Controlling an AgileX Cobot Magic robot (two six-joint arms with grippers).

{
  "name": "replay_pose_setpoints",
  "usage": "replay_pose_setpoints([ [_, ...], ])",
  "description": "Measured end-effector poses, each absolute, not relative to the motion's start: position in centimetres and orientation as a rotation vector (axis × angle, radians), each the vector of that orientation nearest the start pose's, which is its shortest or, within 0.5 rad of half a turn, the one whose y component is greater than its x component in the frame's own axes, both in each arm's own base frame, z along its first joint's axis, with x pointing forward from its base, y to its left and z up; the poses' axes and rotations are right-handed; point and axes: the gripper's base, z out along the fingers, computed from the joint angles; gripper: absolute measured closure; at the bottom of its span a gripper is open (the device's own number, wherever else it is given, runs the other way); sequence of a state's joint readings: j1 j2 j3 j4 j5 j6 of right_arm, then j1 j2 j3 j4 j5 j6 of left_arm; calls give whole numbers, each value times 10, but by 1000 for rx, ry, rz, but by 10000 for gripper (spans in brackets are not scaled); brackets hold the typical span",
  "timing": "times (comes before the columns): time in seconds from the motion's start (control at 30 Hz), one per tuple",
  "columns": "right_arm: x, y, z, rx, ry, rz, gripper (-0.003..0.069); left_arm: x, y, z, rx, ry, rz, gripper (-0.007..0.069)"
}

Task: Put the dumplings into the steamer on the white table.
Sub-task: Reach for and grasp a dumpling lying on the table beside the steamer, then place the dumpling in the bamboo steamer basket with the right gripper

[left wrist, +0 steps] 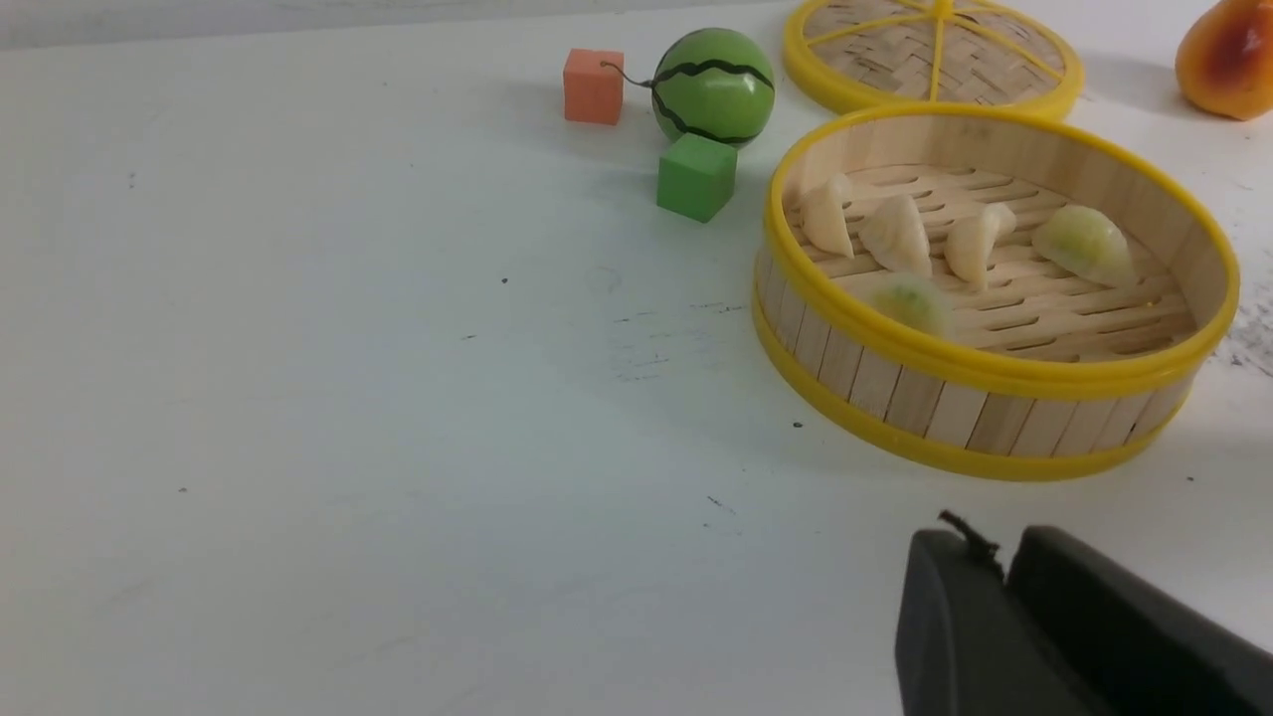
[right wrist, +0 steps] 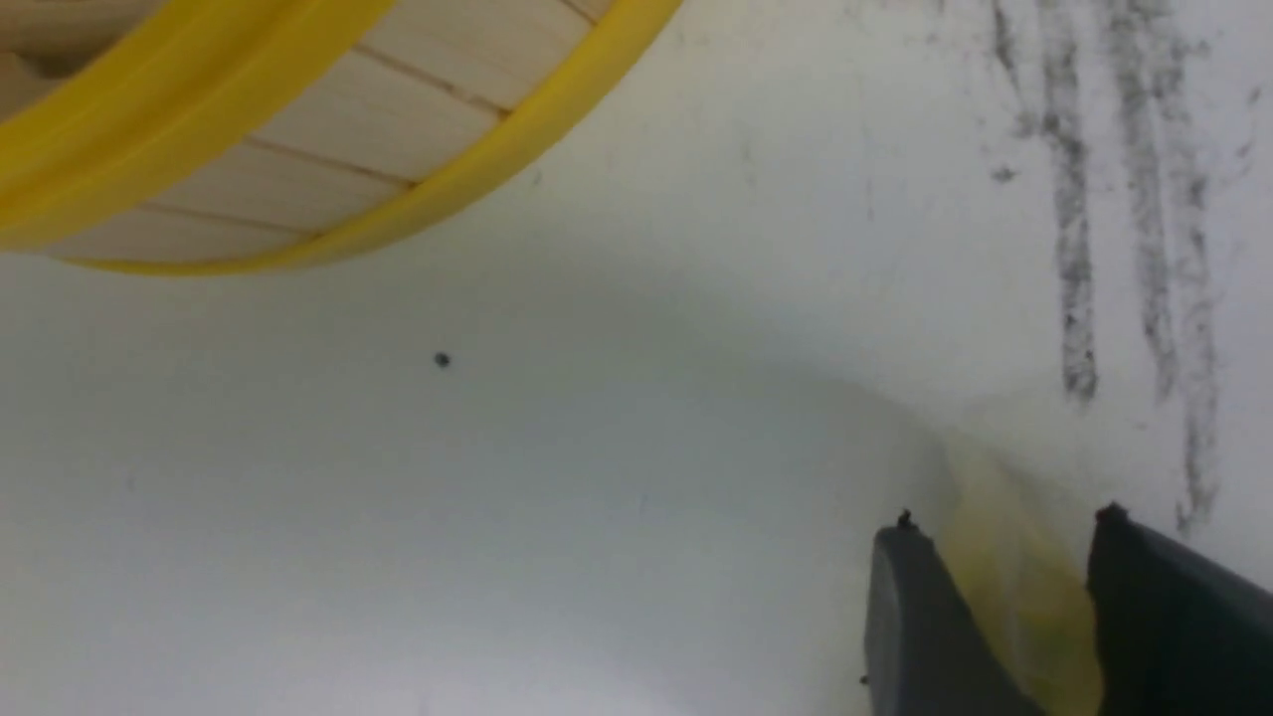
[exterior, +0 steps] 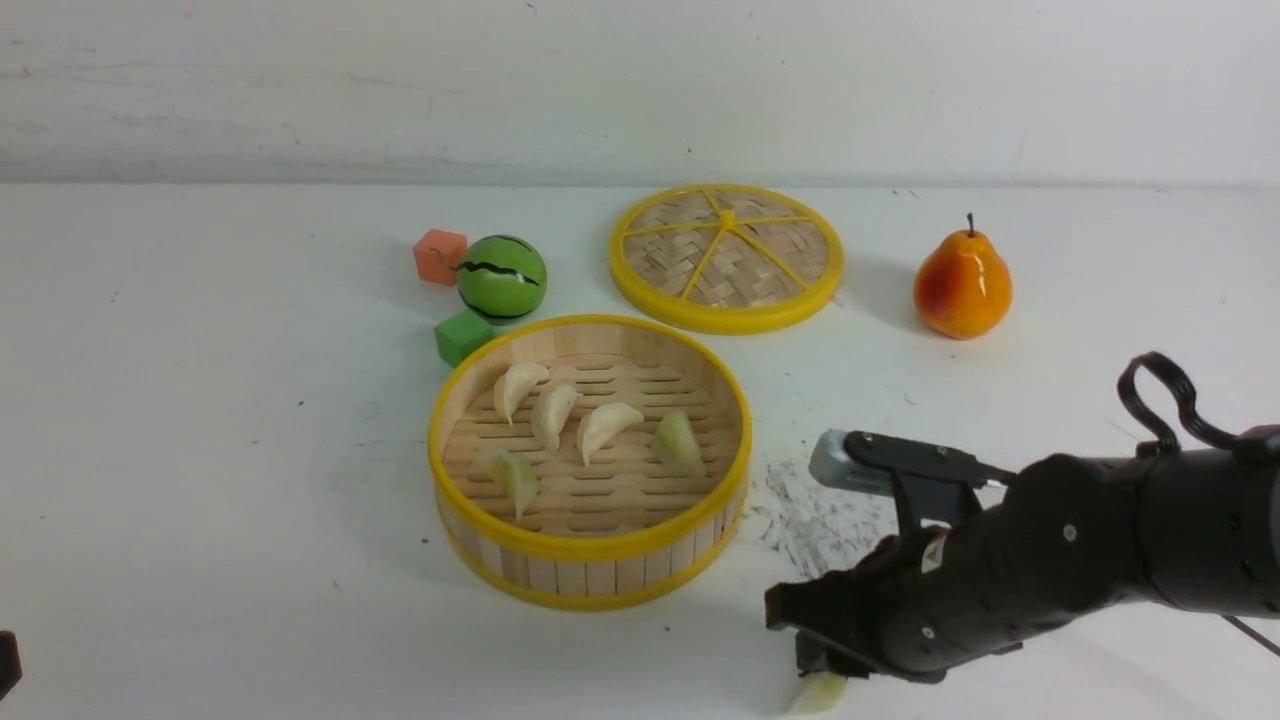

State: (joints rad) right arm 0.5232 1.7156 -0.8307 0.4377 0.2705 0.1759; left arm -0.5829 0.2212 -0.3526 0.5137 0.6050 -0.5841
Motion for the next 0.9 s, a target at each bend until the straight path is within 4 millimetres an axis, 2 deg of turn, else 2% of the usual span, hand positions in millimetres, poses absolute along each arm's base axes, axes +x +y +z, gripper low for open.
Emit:
replay_pose_setpoints([
  [0.13, 269, 167, 157, -89, 2711, 471, 455, 61, -9, 271, 215, 1875, -234, 543],
  [0.23, 268, 167, 164, -266, 2746, 411, 476, 61, -9, 271, 215, 1875, -234, 540],
  [0.37, 270, 166, 182, -441, 2771, 330, 476, 61, -9, 271, 215, 1875, -234, 540],
  [0.47, 279, 170, 224, -565, 2705, 288, 477, 61, -9, 271, 215, 1875, -234, 540],
  [0.53, 286, 175, 246, -605, 2651, 302, 480, 61, -9, 271, 216, 1874, -234, 540],
  [0.57, 292, 180, 264, -635, 2597, 329, 482, 61, -10, 271, 216, 1874, -235, 540],
  [0.6, 293, 181, 267, -648, 2583, 333, 482, 61, -10, 271, 216, 1874, -235, 540],
  [0.63, 301, 192, 289, -688, 2498, 383, 482, 61, -10, 271, 216, 1873, -235, 540],
  [0.67, 307, 201, 300, -715, 2443, 415, 482, 61, -10, 271, 216, 1872, -236, 539],
  [0.77, 321, 229, 317, -784, 2314, 488, 482, 61, -10, 271, 216, 1872, -236, 539],
  [0.83, 336, 255, 313, -851, 2245, 513, 482, 61, -10, 271, 216, 1872, -236, 536],
  [0.9, 345, 277, 298, -934, 2215, 510, 482, 61, -10, 271, 216, 1872, -236, 535],
])
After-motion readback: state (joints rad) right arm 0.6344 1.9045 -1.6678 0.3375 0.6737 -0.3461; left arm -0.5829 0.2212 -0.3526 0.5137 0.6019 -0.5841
